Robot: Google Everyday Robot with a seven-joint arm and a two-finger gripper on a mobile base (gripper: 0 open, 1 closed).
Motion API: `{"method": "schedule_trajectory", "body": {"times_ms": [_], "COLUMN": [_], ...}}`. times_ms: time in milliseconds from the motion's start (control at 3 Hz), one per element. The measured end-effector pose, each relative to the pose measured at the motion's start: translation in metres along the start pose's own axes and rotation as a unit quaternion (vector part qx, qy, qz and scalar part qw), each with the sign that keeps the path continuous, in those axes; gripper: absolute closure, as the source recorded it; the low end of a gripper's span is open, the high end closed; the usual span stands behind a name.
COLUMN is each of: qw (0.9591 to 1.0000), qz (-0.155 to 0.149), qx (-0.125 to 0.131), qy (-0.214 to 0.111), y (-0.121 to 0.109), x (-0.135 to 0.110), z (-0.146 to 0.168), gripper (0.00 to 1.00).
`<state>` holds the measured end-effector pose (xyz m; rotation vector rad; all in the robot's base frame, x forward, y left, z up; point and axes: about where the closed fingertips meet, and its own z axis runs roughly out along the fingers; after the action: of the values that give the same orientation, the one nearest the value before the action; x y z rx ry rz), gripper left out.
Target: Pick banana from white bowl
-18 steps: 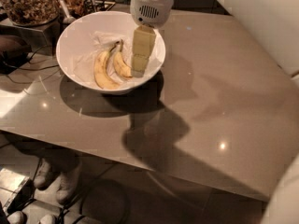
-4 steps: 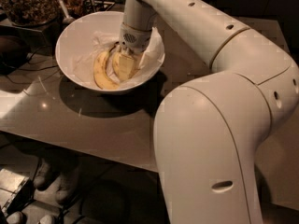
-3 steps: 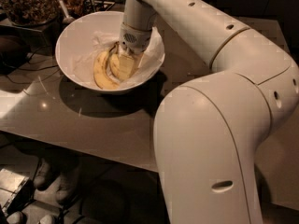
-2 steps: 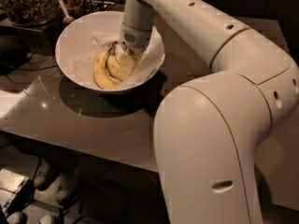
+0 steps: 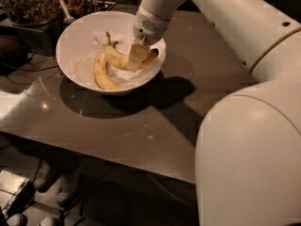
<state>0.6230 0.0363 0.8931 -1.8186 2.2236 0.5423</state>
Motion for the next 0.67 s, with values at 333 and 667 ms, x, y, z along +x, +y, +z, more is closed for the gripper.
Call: {"method": "schedule_trajectory", "body": {"times_ms": [333, 667], "qw": [0.9987, 0.9955], "qz": [-0.029, -0.062], "qx": [-0.009, -0.021], "qy": [-0.040, -0.069], "y": [0.014, 0.032], "x": [0.006, 0.016], "z": [-0.030, -0.052], "gripper": [1.00, 1.00]}}
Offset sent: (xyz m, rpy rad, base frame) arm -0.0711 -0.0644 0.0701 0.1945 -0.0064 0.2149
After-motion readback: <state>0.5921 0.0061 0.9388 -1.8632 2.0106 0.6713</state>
